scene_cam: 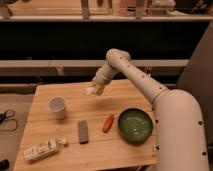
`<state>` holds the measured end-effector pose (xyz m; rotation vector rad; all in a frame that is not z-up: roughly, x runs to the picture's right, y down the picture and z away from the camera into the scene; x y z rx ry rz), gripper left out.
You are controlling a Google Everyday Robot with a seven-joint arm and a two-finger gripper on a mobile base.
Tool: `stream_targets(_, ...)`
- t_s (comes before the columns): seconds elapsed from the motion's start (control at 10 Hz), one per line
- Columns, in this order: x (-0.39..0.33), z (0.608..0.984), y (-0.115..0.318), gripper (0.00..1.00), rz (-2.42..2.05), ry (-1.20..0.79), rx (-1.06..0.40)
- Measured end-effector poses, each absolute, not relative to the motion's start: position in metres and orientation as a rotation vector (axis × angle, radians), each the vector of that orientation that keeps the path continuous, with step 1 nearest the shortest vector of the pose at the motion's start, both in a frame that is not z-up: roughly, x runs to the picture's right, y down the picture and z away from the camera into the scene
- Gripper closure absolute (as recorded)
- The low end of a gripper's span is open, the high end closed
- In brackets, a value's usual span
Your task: Place the white sponge in the ceramic cup
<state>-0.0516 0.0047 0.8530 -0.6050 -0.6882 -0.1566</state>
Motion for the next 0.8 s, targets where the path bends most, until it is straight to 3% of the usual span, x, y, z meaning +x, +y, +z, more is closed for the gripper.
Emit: stream_targets(0.8,-0.081,0.821,-0.006,1.00,-0.166,-0.789,-0.565)
